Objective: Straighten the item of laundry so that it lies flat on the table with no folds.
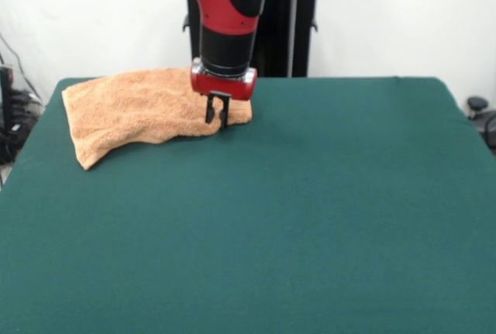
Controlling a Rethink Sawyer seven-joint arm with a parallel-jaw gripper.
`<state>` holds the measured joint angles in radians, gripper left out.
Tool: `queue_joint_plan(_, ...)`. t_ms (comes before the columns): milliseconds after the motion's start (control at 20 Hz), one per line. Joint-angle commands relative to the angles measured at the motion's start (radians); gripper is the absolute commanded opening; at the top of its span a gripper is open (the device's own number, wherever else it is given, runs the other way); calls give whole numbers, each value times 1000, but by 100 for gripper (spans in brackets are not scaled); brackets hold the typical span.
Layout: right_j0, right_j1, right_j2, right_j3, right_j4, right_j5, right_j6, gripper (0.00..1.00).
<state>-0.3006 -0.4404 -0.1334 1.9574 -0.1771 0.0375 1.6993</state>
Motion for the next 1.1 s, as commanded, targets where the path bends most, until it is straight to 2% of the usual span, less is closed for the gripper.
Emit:
queue_joint_plan(50,26,299,234,-278,118,-62,174,0)
queue_joint_plan(450,26,330,229,-389,86,20,107,0)
queue_joint_plan(700,22,336,246,-443,61,122,62,0)
queue_joint_plan(1100,30,342,265,-489,-3,150,37,0)
